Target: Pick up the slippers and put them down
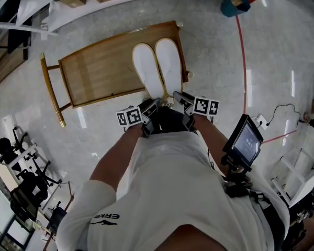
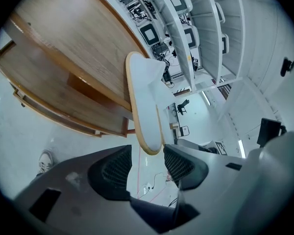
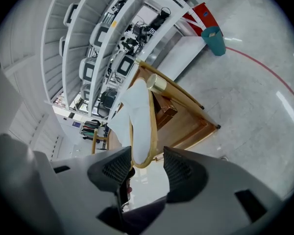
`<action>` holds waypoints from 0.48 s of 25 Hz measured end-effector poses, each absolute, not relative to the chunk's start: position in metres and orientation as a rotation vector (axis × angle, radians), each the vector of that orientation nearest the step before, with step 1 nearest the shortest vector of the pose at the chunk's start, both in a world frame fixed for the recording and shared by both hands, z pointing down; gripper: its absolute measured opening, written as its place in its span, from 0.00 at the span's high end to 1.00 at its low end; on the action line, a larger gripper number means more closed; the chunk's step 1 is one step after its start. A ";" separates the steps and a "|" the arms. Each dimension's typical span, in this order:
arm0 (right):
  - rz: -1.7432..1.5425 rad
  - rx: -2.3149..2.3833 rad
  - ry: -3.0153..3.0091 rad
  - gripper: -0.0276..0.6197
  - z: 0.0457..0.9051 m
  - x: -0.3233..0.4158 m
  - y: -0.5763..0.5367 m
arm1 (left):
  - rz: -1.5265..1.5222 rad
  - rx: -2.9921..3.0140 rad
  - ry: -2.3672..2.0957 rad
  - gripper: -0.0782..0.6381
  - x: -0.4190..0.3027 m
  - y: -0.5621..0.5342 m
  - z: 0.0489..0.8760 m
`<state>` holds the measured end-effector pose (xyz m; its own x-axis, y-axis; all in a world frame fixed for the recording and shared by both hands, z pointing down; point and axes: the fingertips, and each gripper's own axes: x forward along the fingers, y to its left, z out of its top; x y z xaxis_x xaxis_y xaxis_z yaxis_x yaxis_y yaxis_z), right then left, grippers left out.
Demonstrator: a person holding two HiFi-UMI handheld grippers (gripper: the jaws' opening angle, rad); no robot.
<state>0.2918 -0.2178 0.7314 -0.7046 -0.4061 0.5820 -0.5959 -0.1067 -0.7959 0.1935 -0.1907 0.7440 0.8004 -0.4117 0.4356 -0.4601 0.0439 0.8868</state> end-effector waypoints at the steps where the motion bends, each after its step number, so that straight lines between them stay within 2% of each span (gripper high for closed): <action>1: 1.920 1.135 -1.995 0.67 0.730 0.292 -0.215 | 0.037 1.569 -0.718 0.63 0.193 -0.187 0.743; 12: 1.871 1.224 -2.009 0.67 0.713 0.290 -0.181 | 0.054 1.628 -0.668 0.63 0.183 -0.155 0.732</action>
